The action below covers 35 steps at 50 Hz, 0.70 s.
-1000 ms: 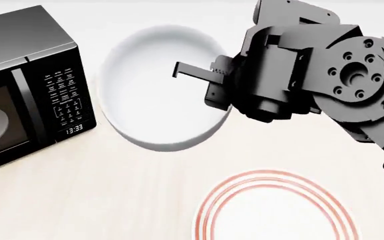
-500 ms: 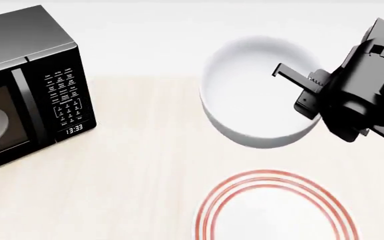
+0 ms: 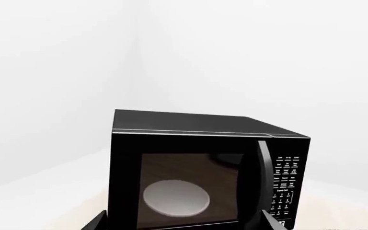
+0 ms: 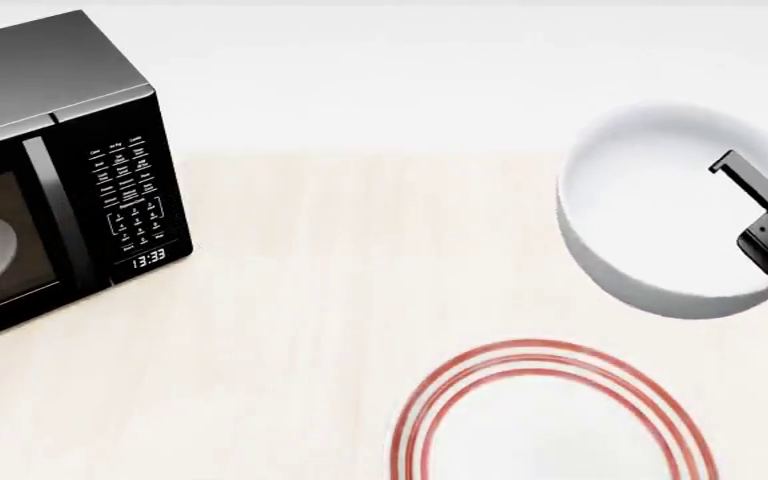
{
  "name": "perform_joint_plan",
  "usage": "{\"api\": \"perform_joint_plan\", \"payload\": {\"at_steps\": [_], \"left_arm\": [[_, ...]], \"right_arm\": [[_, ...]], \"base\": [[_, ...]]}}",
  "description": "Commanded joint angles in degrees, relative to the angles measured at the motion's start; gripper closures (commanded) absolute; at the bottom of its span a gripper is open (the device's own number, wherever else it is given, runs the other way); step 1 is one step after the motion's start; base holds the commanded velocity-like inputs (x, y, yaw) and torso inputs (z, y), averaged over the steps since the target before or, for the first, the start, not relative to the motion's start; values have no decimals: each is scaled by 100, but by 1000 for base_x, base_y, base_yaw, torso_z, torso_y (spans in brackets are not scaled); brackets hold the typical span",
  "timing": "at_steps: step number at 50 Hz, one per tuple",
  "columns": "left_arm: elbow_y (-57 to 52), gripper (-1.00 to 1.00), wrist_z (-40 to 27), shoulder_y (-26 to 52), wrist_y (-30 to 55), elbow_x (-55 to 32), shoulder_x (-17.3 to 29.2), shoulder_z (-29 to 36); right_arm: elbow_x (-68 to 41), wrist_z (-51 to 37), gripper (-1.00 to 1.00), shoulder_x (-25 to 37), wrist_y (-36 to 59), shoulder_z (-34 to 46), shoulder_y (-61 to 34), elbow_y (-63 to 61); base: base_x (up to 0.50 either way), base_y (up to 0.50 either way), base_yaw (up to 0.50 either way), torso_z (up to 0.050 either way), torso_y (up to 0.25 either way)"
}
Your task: Put the white bowl to the right of the plate.
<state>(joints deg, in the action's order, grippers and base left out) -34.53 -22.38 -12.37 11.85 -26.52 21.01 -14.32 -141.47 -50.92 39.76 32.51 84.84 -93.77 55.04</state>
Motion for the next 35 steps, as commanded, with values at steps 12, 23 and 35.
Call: {"api": "perform_joint_plan", "payload": {"at_steps": [12, 23, 35], "left_arm": [[126, -100, -3, 6, -106, 158, -25, 152], [141, -100, -38, 13, -104, 173, -17, 165], [176, -100, -67, 39, -98, 222, -12, 227]], "right_arm": [[-350, 70, 100, 875, -112, -395, 359, 178], [-387, 555, 100, 649, 400, -311, 479, 1494], [-569, 846, 100, 723, 589, -173, 640, 1943]], "base": [[0, 0, 0, 0, 1], [0, 0, 0, 0, 0], [0, 0, 0, 1, 1]]}}
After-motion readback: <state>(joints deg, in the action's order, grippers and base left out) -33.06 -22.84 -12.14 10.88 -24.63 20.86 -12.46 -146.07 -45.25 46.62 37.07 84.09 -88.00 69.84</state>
